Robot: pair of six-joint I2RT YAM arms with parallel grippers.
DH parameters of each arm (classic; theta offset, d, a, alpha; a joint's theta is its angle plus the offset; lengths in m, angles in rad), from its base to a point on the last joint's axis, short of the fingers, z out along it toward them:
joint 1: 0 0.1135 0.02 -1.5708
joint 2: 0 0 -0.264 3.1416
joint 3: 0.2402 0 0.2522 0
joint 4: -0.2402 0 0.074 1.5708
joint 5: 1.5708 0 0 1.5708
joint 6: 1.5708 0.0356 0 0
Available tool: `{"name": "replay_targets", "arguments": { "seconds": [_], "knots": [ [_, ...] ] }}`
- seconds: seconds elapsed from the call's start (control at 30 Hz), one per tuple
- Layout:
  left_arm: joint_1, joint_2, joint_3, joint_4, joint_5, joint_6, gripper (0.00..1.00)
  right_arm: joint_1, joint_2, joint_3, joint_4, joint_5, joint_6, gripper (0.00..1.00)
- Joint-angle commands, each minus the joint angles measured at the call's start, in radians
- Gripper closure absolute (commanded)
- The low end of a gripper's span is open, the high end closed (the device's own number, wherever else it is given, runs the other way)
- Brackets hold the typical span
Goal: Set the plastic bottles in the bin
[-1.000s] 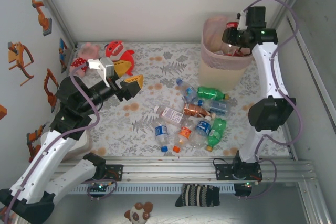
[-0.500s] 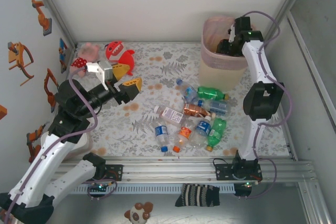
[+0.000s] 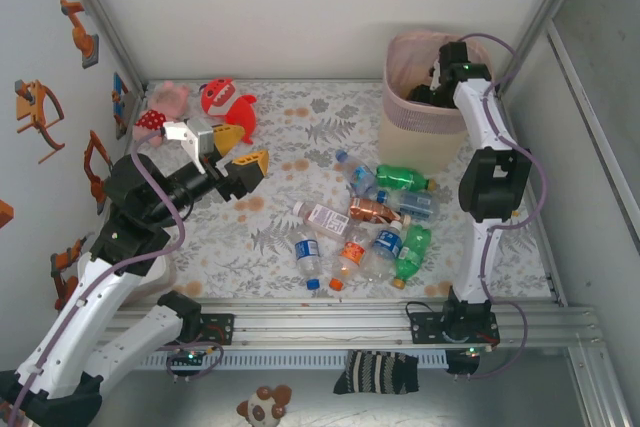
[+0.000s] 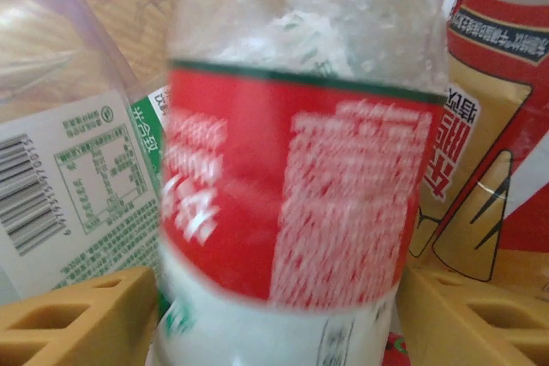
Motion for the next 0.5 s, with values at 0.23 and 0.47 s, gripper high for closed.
{"name": "replay_targets", "arguments": {
  "seconds": [0.23, 0.47],
  "knots": [
    [-0.001, 0.018, 0.011, -0.023, -0.013, -0.005, 0.19, -0.004, -0.115, 0.06, -0.042, 0.006, 0.002, 0.26],
    [-0.002, 0.073, 0.044, -0.102, -0.034, -0.019, 0.19, -0.005, -0.194, 0.078, -0.064, 0.013, -0.002, 0.26]
  ]
}}
